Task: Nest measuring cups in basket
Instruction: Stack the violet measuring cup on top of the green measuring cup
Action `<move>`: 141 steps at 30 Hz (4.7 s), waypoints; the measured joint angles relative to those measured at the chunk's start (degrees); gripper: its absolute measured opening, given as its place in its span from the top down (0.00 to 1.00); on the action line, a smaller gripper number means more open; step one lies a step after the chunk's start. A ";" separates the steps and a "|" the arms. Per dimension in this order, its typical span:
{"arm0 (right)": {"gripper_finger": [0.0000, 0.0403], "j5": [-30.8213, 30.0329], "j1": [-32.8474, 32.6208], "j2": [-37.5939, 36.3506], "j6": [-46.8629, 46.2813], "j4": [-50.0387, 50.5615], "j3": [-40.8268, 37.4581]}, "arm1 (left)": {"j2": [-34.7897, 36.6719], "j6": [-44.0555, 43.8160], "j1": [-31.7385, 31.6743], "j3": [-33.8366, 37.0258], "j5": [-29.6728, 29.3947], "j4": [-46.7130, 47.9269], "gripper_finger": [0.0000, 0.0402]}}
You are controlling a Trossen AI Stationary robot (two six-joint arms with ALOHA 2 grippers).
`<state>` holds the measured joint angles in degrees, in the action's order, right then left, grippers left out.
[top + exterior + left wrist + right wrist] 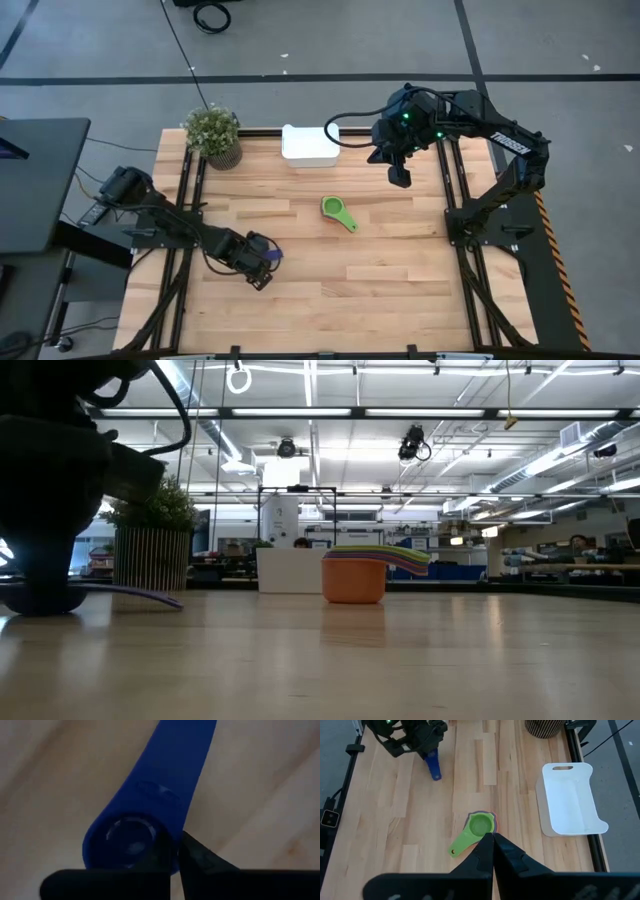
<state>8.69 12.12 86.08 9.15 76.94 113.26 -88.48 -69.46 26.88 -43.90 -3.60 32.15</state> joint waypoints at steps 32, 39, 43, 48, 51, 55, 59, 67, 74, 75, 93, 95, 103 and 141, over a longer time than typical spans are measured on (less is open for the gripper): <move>0.97 -6.29 -3.54 -11.42 -3.63 0.25 0.01 | -12.64 77.27 -31.38 -50.06 3.81 34.99 0.97; 0.97 -6.30 -3.54 -11.50 -3.58 0.27 0.01 | -20.61 88.01 -33.93 -63.20 3.81 35.19 0.97; 0.97 -6.31 -3.54 -11.50 -3.39 0.28 0.01 | -24.64 92.65 -33.56 -67.37 3.89 34.74 0.97; 0.97 -6.30 -3.46 -11.50 -2.87 0.29 0.01 | -28.48 96.26 -32.96 -68.17 4.35 31.32 0.97; 0.97 -6.30 -3.43 -11.50 -2.82 0.29 0.01 | -30.37 96.24 -33.11 -68.19 6.30 29.78 0.97; 0.97 -6.30 -3.43 -11.50 -2.78 0.30 0.01 | -32.21 95.95 -33.08 -68.19 6.76 27.08 0.97; 0.97 -6.30 -3.43 -11.50 -2.78 0.32 0.01 | -33.74 95.52 -33.01 -68.19 7.88 26.02 0.97; 0.97 -6.30 -3.43 -11.50 -2.78 0.35 0.01 | -36.21 94.52 -32.76 -68.21 8.48 26.26 0.97; 0.97 -6.23 -3.43 -11.50 -2.50 0.38 0.01 | -37.02 94.49 -32.77 -68.24 8.44 28.56 0.97; 0.97 -6.20 -3.43 -11.50 -2.25 0.38 0.01 | -37.09 94.49 -32.86 -68.17 8.40 29.15 0.97; 0.97 -6.10 -3.43 -11.50 -1.49 0.36 0.01 | -37.42 89.31 -33.01 -68.32 5.47 29.94 0.86; 0.97 -6.10 -3.43 -11.50 -1.51 0.36 0.01 | -36.60 88.11 -33.10 -68.50 5.34 31.35 0.86; 0.97 -6.08 -3.33 -11.47 -5.68 1.85 0.01 | -31.90 80.77 -33.47 -68.71 10.40 36.09 0.86; 0.97 -2.83 10.10 -28.22 -22.47 -13.74 -55.57 | -31.97 38.27 -22.08 -63.23 1.06 22.07 0.98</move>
<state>5.86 22.22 57.86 -13.32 63.20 57.69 -120.44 -31.19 4.80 -107.13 -2.53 54.23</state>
